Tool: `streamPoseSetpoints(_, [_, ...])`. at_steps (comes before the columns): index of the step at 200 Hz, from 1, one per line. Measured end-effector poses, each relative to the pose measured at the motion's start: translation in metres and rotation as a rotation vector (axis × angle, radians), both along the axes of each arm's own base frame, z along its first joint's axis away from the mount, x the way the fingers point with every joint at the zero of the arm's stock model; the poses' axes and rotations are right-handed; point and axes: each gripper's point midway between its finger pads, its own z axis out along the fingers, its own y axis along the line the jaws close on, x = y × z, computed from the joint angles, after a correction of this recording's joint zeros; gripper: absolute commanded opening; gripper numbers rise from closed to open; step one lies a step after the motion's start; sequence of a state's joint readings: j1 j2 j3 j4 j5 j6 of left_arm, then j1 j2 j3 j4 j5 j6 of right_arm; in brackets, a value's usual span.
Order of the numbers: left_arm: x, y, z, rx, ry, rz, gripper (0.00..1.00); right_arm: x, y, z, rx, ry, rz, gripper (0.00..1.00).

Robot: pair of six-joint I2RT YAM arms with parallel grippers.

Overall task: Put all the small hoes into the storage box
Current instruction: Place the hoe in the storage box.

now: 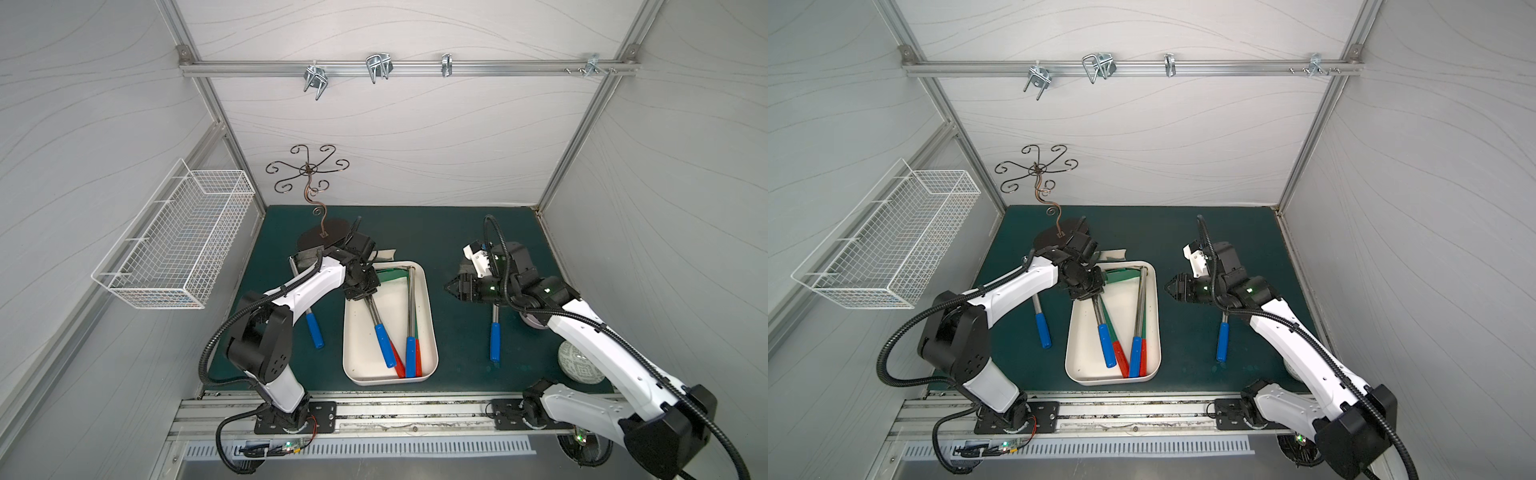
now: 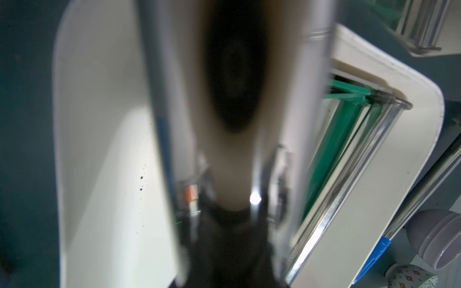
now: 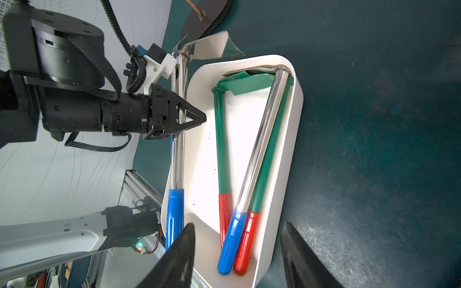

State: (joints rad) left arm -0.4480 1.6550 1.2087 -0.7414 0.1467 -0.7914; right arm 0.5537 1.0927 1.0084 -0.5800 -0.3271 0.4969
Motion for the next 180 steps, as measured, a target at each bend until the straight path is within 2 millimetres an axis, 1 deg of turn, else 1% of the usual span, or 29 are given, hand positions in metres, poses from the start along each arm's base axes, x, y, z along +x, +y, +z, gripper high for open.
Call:
streamPoseSetpoints(52, [-0.002, -0.001, -0.004, -0.006, 0.017, -0.003, 0.0, 0.0, 0.0, -0.001, 0.0, 0.003, 0.001, 0.56])
streamPoseSetpoints(94, [-0.004, -0.001, -0.017, 0.01, 0.054, -0.003, 0.0, -0.001, 0.0, -0.003, -0.002, 0.007, 0.002, 0.56])
streamPoseSetpoints(125, [-0.004, -0.001, -0.023, 0.017, 0.07, -0.001, 0.0, -0.003, 0.0, -0.007, -0.004, 0.018, 0.004, 0.56])
streamPoseSetpoints(143, [-0.005, 0.0, -0.03, 0.025, 0.088, 0.002, 0.0, -0.003, 0.0, -0.007, -0.002, 0.019, 0.005, 0.56])
streamPoseSetpoints(180, [-0.008, 0.002, -0.05, 0.059, 0.145, 0.008, 0.0, -0.004, 0.0, -0.007, 0.0, 0.022, 0.008, 0.56])
